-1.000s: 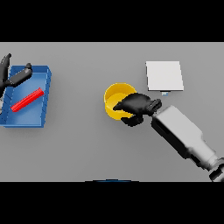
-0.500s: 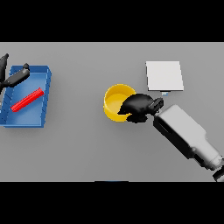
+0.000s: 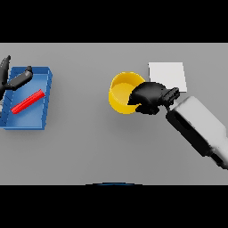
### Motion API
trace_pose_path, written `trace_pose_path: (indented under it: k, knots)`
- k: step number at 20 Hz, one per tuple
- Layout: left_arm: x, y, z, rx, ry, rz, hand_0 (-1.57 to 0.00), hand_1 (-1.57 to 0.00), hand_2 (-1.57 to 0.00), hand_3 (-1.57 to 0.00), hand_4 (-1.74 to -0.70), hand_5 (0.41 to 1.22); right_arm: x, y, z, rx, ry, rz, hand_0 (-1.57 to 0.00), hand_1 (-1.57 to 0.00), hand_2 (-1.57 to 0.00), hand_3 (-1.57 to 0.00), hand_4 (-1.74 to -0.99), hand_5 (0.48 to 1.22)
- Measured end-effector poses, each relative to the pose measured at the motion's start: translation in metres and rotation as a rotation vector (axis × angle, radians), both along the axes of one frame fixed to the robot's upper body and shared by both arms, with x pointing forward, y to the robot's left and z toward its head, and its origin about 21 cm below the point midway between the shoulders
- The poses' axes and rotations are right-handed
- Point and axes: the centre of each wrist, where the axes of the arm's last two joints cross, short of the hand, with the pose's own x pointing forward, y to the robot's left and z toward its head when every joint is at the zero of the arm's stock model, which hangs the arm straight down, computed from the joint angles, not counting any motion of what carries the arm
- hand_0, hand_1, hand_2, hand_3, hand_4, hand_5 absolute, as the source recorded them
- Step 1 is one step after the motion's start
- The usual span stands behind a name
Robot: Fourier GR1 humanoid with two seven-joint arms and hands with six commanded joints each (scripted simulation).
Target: Pick up the red beaker and tilt it to pour out 1 green nut into yellow bowl. Pick up the yellow bowl and place it on the metallic measuring scale.
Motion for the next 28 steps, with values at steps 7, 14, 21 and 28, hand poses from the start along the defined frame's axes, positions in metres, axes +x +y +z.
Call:
trace_pose_path:
  k: [7,14,21,28]
  knots:
    - [0.005,0.0,0.004,0.005,-0.011,-0.003,0.0,0.0,0.0,0.0,-0.8,0.723,0.005,0.001,0.029,0.001,-0.058,-0.069,-1.57,-1.57,-1.56,-1.24,-1.719,1.22]
    - [-0.002,0.002,0.01,0.02,-0.019,0.009,0.0,0.0,0.0,0.0,-0.8,0.735,0.034,-0.037,0.048,-0.017,-0.167,-0.171,-1.57,-1.57,-1.57,-1.24,-1.72,1.221]
    - [-0.007,0.0,0.012,0.011,0.01,0.035,0.0,0.0,0.0,0.0,-0.83,0.773,0.063,-0.079,0.034,-0.005,-0.155,-0.345,-1.57,-1.57,-1.57,-1.17,-1.72,1.221]
    - [-0.006,0.001,0.017,0.024,0.008,0.038,0.0,0.0,0.0,0.0,-0.81,0.757,0.082,-0.109,0.004,-0.015,-0.128,-0.452,-1.57,-1.57,-1.57,-1.36,-1.724,1.221]
